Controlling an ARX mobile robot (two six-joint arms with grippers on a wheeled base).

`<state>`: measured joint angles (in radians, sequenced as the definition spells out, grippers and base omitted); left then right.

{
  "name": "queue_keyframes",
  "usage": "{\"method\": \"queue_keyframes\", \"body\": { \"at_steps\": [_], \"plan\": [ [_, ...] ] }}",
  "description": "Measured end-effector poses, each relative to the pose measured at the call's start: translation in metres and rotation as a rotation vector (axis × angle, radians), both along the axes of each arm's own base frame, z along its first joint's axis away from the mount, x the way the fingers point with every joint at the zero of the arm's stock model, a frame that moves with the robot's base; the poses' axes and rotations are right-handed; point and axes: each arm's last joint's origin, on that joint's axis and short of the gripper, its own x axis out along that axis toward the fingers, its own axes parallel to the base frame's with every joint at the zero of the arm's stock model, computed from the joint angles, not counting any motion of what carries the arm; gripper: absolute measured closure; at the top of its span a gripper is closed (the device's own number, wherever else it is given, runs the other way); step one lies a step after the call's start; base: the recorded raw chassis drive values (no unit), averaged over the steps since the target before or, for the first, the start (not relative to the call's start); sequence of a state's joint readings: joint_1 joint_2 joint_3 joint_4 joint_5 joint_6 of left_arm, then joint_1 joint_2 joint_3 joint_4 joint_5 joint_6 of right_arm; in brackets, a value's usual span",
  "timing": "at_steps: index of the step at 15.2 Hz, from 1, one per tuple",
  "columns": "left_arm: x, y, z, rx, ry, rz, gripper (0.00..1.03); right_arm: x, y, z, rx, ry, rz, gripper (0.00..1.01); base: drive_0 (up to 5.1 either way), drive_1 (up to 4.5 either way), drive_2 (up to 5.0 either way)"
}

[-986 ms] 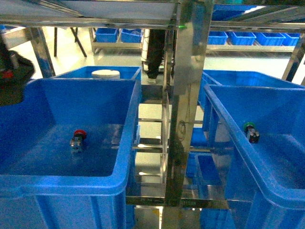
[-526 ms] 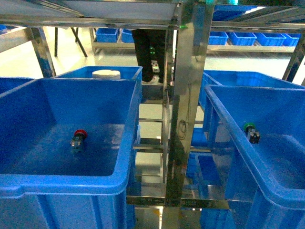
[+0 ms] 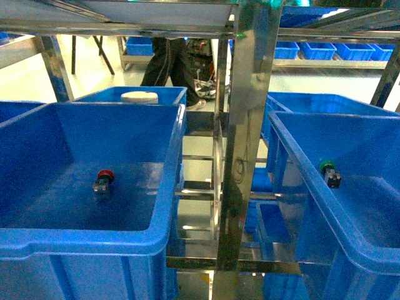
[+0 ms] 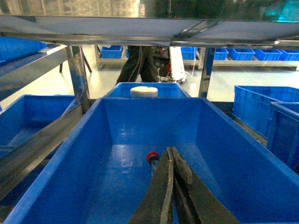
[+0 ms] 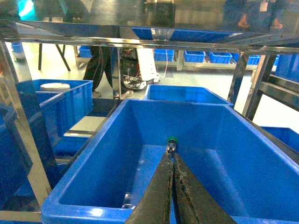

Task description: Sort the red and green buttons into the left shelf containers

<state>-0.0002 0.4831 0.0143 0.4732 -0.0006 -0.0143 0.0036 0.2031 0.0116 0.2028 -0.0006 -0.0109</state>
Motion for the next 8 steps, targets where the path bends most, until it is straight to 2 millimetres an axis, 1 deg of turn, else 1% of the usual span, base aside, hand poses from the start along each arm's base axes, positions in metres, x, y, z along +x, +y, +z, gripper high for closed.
{"method": "queue_keyframes", "body": {
  "at_steps": [3, 4, 5, 8],
  "plan": [
    [-0.006, 0.000, 0.001, 0.000, -0.007, 0.000, 1.01, -0.003, 0.000, -0.001, 0.000, 0.005, 0.000, 0.99, 0.0, 0.00, 0.0],
    [-0.007, 0.000, 0.001, 0.000, -0.005, 0.000, 1.01, -0.009, 0.000, -0.006, 0.000, 0.051, 0.001, 0.99, 0.0, 0.00, 0.0],
    [-0.010, 0.000, 0.002, 0.000, -0.010, 0.001, 1.01, -0.013, 0.000, -0.001, 0.000, -0.010, 0.000, 0.99, 0.0, 0.00, 0.0],
    [-0.014, 0.000, 0.002, 0.000, -0.012, 0.000, 1.01, -0.013, 0.000, -0.003, 0.000, 0.005, 0.000, 0.99, 0.0, 0.00, 0.0]
  ]
}}
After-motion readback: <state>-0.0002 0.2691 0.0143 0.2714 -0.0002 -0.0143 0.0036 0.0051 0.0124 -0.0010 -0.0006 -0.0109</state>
